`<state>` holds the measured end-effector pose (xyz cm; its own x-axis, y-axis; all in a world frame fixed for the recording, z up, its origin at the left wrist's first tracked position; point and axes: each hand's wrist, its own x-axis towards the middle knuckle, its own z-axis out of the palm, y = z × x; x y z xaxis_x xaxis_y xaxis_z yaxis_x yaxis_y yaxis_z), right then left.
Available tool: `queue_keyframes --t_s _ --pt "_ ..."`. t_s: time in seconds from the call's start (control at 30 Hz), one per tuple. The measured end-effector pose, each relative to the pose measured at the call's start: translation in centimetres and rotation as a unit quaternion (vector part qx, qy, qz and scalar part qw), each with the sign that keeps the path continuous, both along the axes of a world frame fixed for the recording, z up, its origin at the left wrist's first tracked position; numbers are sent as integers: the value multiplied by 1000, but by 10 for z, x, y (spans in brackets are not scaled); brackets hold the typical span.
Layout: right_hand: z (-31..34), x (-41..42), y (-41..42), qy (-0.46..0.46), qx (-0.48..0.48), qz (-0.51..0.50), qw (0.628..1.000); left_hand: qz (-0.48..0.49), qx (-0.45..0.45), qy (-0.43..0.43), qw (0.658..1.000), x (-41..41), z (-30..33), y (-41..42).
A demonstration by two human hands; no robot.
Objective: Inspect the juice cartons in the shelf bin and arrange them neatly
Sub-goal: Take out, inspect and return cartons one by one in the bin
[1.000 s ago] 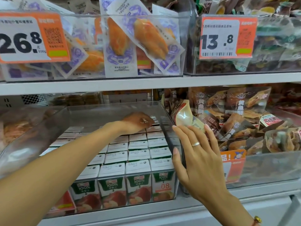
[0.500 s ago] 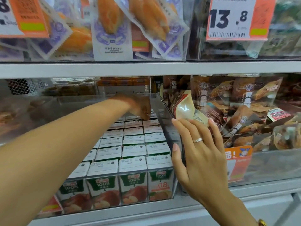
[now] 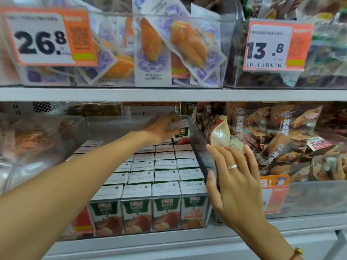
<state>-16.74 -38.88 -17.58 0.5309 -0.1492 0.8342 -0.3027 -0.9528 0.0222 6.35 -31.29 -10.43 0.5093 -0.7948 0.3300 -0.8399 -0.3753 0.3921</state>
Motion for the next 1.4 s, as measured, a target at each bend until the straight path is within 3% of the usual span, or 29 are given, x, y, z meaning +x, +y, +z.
queue_keyframes --t_s 0.07,0.17,0.3,0.43,0.5,0.57,0.63,0.73,0.83,0.9,1.0,1.1,1.17,1.23,1.4 --pt "-1 -1 0 16 13 -2 1000 19 -114 46 992 -10 0 7" --pt "6 -6 4 62 29 -8 998 8 -303 178 936 -44 5 24" --pt "21 -17 16 112 87 0 990 30 -366 296 882 -100 5 67" --pt "47 -28 48 59 204 67 975 51 -372 420 826 -150 2 116" --pt "60 -33 71 56 304 145 940 56 -367 442 816 -168 -2 136" --pt "72 -37 94 119 471 232 843 60 -369 461 805 -182 -6 151" --pt "72 -39 109 176 559 280 760 60 -370 478 794 -192 -9 164" --pt "62 -44 122 163 577 312 737 50 -378 480 791 -198 -10 177" --pt "51 -51 123 115 579 377 713 6 -349 370 861 -196 -10 188" --pt "48 -56 121 104 554 410 717 -44 -313 316 895 -194 -10 194" --pt "48 -63 116 104 498 422 750 -88 -259 246 930 -190 -15 201" --pt "49 -69 113 103 382 382 835 -108 -243 112 957 -183 -22 206" --pt "52 -72 114 77 328 358 871 -124 -249 30 960 -182 -23 206" --pt "54 -74 115 53 301 355 884 -134 -265 -13 955 -183 -21 207" --pt "51 -73 112 46 278 355 892 -137 -282 -6 950 -186 -19 205"
